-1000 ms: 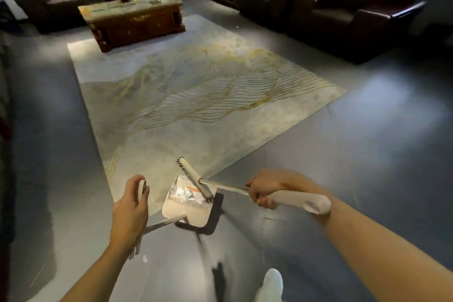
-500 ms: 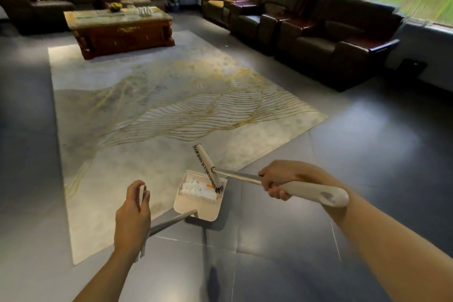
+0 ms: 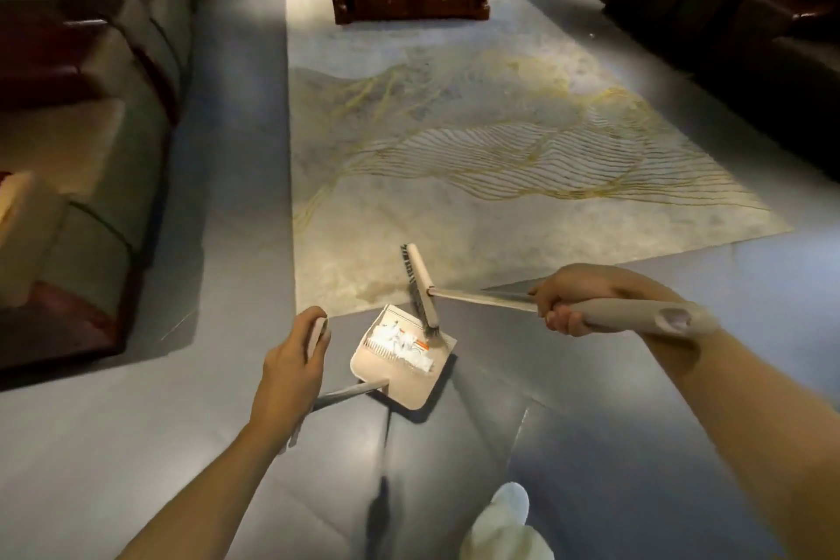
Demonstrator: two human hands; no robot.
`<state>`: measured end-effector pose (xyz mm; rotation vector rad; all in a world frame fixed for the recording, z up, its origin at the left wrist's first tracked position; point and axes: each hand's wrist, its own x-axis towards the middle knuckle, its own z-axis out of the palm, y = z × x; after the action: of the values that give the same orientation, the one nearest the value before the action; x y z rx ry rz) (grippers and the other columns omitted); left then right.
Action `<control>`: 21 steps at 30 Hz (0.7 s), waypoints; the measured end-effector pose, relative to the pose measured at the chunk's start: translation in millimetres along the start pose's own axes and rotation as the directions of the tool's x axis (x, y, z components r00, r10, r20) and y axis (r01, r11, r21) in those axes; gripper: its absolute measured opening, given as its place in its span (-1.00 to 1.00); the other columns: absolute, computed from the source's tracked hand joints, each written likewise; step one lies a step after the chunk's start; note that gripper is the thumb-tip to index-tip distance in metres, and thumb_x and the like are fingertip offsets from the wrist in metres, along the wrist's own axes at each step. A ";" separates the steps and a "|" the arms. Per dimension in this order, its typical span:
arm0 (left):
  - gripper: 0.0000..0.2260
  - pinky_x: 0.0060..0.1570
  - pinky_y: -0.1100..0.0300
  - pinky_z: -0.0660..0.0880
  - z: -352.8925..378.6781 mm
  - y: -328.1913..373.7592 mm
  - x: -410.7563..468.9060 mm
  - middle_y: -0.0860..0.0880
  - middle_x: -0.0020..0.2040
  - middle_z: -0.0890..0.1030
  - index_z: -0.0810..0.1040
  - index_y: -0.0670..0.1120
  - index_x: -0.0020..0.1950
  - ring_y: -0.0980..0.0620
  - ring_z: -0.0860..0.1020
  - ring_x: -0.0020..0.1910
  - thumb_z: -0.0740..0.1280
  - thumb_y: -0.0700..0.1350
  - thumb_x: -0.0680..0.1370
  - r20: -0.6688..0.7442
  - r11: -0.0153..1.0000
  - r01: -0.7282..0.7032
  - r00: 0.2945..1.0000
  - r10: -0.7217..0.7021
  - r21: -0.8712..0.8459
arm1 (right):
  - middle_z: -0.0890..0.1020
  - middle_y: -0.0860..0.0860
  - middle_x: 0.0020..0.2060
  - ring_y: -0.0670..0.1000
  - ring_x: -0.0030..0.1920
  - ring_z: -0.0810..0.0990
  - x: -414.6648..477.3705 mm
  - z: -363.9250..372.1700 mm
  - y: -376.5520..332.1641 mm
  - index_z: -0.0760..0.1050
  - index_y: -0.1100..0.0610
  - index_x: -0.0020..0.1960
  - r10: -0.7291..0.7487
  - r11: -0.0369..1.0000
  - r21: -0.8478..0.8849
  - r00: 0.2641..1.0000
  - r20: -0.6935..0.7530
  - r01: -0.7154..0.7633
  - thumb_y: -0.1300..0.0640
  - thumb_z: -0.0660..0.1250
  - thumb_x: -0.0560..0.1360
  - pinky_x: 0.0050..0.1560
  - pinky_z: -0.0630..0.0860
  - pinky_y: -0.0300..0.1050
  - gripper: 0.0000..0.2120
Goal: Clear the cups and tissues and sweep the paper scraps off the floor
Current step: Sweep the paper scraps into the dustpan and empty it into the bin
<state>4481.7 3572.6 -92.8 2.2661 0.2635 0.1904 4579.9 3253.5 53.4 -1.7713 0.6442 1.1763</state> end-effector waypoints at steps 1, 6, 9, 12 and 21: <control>-0.82 -0.37 0.30 0.43 -16.1 -16.1 -13.2 0.13 -0.26 0.52 0.35 0.16 0.20 0.09 0.51 -0.35 0.17 0.02 0.60 0.011 0.999 0.034 0.999 -0.034 0.008 | 0.35 0.05 -0.51 -0.12 -0.68 0.29 3.6 21.9 -3.0 0.21 0.09 0.37 0.007 1.000 0.005 0.999 0.040 -0.007 0.35 0.05 0.55 -0.67 0.29 -0.38 -0.58; -0.75 -0.10 0.21 0.45 -94.3 -91.3 -65.3 0.11 0.02 0.51 0.35 0.13 0.28 0.11 0.52 -0.17 0.18 0.03 0.59 0.020 0.972 0.231 0.972 -0.232 0.042 | 0.36 0.07 -0.56 -0.10 -0.69 0.28 43.1 133.5 -20.1 0.27 0.08 0.33 -0.008 0.979 -0.200 0.993 0.117 0.031 0.37 0.06 0.53 -0.69 0.25 -0.37 -0.59; -0.73 -0.01 0.16 0.45 -130.0 -124.8 -82.2 0.11 0.11 0.48 0.35 0.13 0.29 0.08 0.49 -0.06 0.18 0.01 0.59 -0.003 0.946 0.319 0.948 -0.320 0.048 | 0.42 0.08 -0.61 -0.04 -0.65 0.35 63.7 192.1 -24.0 0.45 0.23 -0.07 -0.082 0.901 -0.421 0.994 0.067 0.102 0.38 0.16 0.45 -0.60 0.32 -0.31 -0.86; -0.74 0.03 0.06 0.47 -154.7 -152.8 -84.4 0.03 0.16 0.52 0.35 0.13 0.29 -0.02 0.52 0.03 0.18 0.02 0.59 -0.014 0.919 0.391 0.920 -0.391 0.047 | 0.49 0.07 -0.59 -0.02 -0.61 0.45 85.9 238.1 -28.9 0.51 0.28 -0.21 -0.164 0.808 -0.568 0.986 0.040 0.157 0.33 0.24 0.41 -0.48 0.43 -0.21 -0.91; -0.72 0.02 0.05 0.51 -192.4 -212.3 -34.1 -0.04 0.14 0.56 0.33 0.14 0.32 -0.06 0.56 0.00 0.15 0.04 0.60 0.010 0.897 0.428 0.902 -0.432 0.114 | 0.52 0.08 -0.33 0.05 -0.34 0.57 148.2 331.4 -19.9 0.39 0.21 0.00 -0.206 0.584 -0.803 0.978 -0.007 0.117 0.29 0.21 0.48 -0.50 0.43 -0.24 -0.90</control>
<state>4378.9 3839.4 -131.7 2.2516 0.7637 -0.1000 4509.0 3562.1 -125.1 -2.5945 -0.0707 1.3606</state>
